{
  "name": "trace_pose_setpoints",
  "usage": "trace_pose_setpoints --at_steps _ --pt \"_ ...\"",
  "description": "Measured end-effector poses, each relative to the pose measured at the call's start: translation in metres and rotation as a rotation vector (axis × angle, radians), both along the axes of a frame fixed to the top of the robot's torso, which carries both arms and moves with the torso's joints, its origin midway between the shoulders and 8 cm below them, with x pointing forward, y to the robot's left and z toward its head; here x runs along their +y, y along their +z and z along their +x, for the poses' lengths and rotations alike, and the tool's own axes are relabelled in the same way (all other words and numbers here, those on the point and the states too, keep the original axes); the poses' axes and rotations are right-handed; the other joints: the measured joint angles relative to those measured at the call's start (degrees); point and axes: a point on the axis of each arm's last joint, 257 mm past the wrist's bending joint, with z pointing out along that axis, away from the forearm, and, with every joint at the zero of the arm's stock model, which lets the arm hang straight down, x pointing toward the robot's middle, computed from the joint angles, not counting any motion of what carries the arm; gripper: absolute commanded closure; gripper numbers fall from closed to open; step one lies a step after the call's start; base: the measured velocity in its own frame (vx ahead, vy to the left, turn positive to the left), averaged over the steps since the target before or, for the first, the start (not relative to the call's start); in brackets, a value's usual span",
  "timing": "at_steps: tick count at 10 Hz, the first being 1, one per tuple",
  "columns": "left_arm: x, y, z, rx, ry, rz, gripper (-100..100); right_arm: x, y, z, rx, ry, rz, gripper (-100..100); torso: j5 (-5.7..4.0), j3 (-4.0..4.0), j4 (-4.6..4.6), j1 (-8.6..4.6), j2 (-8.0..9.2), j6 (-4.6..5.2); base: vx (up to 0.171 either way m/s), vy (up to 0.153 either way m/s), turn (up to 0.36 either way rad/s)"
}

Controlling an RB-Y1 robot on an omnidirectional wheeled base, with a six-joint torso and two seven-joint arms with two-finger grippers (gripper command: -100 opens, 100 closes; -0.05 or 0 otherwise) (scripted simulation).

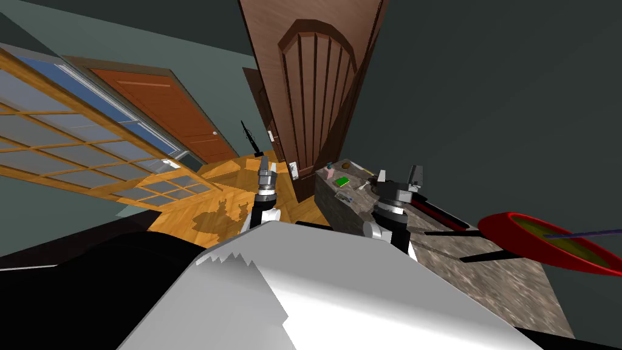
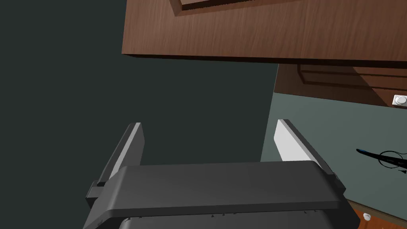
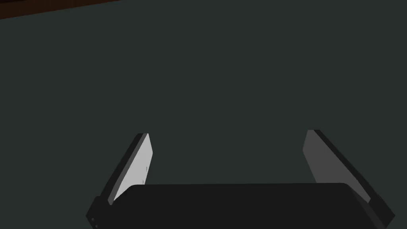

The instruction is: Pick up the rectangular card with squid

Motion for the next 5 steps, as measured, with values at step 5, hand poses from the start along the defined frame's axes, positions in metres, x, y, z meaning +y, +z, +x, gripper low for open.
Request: trace_pose_setpoints --at_steps 5 --pt "0.000 0.000 0.000 0.000 0.000 0.000 0 0.006 -0.019 0.011 0.030 0.126 0.067 -100 0.05 0.10 0.04 0.20 0.16 -0.02 -0.053 0.060 0.116"
